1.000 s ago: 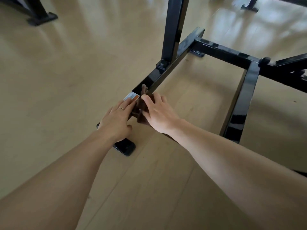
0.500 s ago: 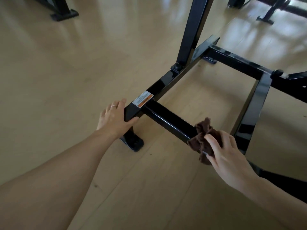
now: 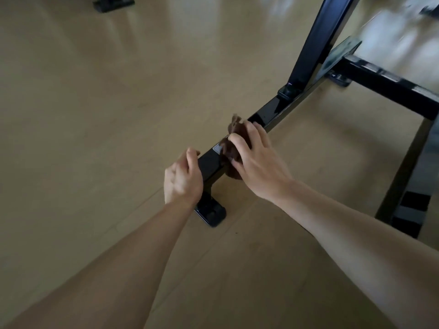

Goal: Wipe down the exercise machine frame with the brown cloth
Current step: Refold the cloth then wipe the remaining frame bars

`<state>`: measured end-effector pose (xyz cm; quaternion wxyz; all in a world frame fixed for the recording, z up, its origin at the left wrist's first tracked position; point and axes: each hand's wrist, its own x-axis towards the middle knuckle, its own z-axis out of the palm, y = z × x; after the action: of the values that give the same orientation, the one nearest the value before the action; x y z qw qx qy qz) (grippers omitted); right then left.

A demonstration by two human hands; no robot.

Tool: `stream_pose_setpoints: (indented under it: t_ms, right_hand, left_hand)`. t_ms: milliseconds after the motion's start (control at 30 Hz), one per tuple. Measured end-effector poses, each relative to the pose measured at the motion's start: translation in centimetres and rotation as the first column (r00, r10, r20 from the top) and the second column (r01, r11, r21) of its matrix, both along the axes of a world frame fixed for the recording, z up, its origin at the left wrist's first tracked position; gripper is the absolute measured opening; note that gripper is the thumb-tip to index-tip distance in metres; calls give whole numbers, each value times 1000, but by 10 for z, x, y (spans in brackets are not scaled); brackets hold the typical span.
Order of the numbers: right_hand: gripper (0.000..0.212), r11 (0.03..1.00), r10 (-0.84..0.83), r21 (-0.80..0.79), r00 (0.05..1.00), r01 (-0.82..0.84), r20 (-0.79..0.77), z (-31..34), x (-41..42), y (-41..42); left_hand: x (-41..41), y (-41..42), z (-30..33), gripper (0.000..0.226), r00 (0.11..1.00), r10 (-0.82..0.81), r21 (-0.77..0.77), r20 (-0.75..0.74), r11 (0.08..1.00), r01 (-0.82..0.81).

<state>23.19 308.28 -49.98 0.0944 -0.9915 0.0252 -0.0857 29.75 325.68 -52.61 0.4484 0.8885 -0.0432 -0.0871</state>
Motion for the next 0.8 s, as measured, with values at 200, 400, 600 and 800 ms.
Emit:
stream_pose_setpoints:
  t_ms: [200, 400, 600, 800]
  right_hand:
    - [44, 992, -113, 55, 991, 109, 70, 0, 57, 12]
    - [44, 997, 56, 54, 998, -57, 16, 8, 35, 43]
    - [44, 987, 129, 82, 989, -134, 69, -1, 9, 114]
    - [44, 970, 241, -27, 970, -240, 42, 5, 18, 87]
  left_hand:
    - [-3, -1, 0, 51, 999, 40, -121, -23, 992, -43]
    - [9, 9, 11, 55, 894, 19, -416, -447, 881, -226]
    - [2, 60, 0, 74, 808, 71, -492, -585, 761, -423]
    - [-9, 40, -4, 67, 782, 58, -508, -620, 730, -457]
